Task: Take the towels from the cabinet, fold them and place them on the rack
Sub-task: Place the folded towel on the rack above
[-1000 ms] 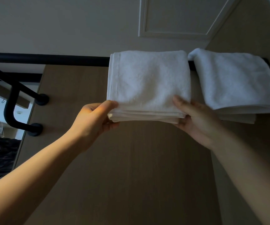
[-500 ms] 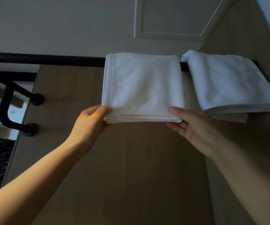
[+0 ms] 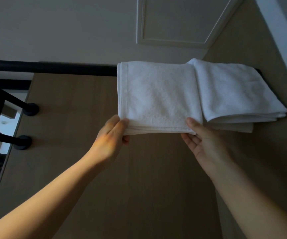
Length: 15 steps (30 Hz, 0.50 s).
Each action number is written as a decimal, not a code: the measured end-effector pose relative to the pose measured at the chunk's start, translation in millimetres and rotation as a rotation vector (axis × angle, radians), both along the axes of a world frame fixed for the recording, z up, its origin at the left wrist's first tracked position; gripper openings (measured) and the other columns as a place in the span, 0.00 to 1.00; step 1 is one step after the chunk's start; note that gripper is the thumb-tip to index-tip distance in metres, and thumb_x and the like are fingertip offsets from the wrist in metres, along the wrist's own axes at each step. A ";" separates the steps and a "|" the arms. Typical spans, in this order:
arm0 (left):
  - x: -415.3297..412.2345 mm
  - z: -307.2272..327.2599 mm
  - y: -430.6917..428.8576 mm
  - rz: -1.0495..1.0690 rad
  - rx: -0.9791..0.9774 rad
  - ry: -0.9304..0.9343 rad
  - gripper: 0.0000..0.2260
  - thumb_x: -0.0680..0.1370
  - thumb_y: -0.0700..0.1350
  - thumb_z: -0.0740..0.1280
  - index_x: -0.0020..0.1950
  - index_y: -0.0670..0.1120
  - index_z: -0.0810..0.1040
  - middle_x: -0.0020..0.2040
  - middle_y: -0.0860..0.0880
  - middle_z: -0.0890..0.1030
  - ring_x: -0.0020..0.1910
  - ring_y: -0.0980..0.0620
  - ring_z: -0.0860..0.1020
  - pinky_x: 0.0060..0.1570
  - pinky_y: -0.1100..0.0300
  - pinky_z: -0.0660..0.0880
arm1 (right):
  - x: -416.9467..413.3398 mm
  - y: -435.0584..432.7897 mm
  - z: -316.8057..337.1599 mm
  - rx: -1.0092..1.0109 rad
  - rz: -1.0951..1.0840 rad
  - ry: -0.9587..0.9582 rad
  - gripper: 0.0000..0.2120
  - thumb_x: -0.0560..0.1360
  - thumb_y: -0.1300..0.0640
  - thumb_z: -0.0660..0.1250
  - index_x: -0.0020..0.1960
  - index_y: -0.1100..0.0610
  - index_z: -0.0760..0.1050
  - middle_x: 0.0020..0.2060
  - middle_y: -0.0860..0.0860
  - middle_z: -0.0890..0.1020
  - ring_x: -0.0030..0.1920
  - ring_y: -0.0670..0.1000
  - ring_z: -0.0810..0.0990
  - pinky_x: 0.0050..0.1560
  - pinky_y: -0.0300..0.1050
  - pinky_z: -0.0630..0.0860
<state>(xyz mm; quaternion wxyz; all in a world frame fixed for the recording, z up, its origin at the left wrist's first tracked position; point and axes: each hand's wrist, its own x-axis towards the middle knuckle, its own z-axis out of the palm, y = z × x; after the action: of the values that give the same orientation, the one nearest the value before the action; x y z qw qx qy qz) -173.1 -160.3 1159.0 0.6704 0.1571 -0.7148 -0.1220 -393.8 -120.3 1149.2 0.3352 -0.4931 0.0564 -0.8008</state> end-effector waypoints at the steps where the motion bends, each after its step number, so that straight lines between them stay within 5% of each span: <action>1: -1.2 0.4 -0.4 -0.035 0.003 0.023 0.06 0.73 0.53 0.61 0.43 0.53 0.73 0.38 0.50 0.75 0.37 0.50 0.75 0.45 0.43 0.75 | 1.1 -1.3 0.3 0.011 -0.010 -0.008 0.08 0.72 0.63 0.72 0.49 0.53 0.82 0.48 0.50 0.87 0.50 0.48 0.86 0.45 0.40 0.82; 5: -2.3 3.1 -2.9 -0.212 0.098 0.132 0.15 0.70 0.48 0.65 0.56 0.51 0.70 0.45 0.47 0.77 0.37 0.51 0.76 0.37 0.56 0.74 | 4.9 -6.2 -0.5 0.036 -0.068 -0.034 0.05 0.73 0.63 0.73 0.47 0.55 0.81 0.46 0.50 0.87 0.51 0.49 0.85 0.44 0.40 0.81; 11: -1.5 -0.1 2.0 -0.195 0.082 0.108 0.07 0.70 0.46 0.63 0.38 0.44 0.70 0.29 0.52 0.69 0.29 0.54 0.68 0.30 0.59 0.67 | 0.5 -2.3 -4.8 0.020 -0.120 -0.080 0.21 0.70 0.61 0.75 0.60 0.61 0.72 0.56 0.56 0.83 0.53 0.50 0.85 0.44 0.41 0.81; 15: -5.2 1.2 6.8 -0.200 0.104 0.164 0.07 0.69 0.46 0.63 0.36 0.45 0.67 0.28 0.52 0.66 0.28 0.53 0.65 0.28 0.59 0.65 | 2.9 2.0 -6.7 0.012 -0.119 -0.077 0.16 0.71 0.61 0.74 0.57 0.62 0.76 0.53 0.54 0.85 0.53 0.50 0.85 0.44 0.40 0.82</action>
<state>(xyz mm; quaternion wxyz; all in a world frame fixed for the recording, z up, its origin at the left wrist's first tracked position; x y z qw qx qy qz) -178.4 -153.5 1160.2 0.7022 0.1090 -0.6623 -0.2375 -390.8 -118.3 1142.5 0.2918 -0.4559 0.0774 -0.8372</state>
